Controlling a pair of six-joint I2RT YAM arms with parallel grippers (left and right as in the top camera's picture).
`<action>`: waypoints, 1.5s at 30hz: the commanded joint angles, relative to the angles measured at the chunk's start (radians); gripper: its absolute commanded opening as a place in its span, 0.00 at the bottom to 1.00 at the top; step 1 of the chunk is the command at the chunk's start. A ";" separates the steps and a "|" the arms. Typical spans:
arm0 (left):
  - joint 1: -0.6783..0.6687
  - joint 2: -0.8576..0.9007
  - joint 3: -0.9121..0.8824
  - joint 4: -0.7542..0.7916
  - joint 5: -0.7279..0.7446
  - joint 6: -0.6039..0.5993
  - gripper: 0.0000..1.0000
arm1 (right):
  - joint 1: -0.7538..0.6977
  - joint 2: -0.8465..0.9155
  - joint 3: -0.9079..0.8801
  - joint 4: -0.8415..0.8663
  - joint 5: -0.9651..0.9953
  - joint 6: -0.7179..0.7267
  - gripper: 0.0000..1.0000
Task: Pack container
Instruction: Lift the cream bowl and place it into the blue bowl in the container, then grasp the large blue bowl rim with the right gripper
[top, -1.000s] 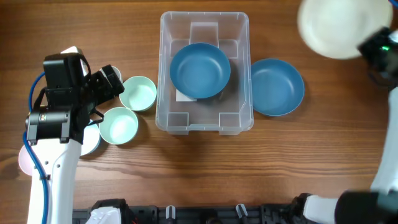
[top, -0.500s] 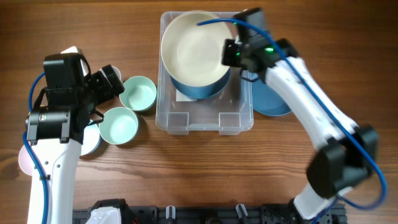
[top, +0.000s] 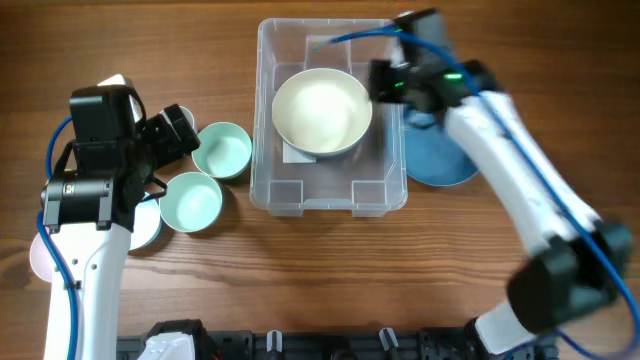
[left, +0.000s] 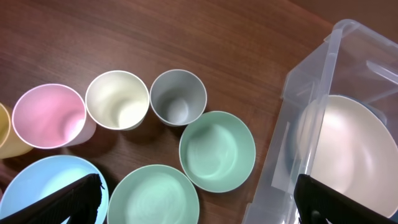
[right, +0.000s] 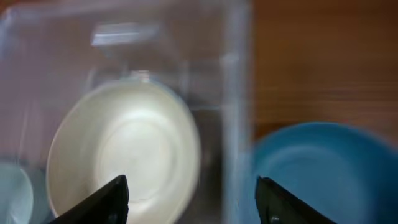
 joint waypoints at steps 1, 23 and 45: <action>0.007 0.000 0.014 0.003 0.005 0.020 1.00 | -0.182 -0.092 0.034 -0.065 0.067 0.009 0.67; 0.007 0.000 0.014 0.003 0.005 0.020 1.00 | -0.512 0.120 -0.376 -0.006 -0.192 0.005 0.46; 0.007 0.000 0.014 0.003 0.005 0.020 1.00 | -0.566 -0.268 -0.264 -0.024 -0.084 0.121 0.04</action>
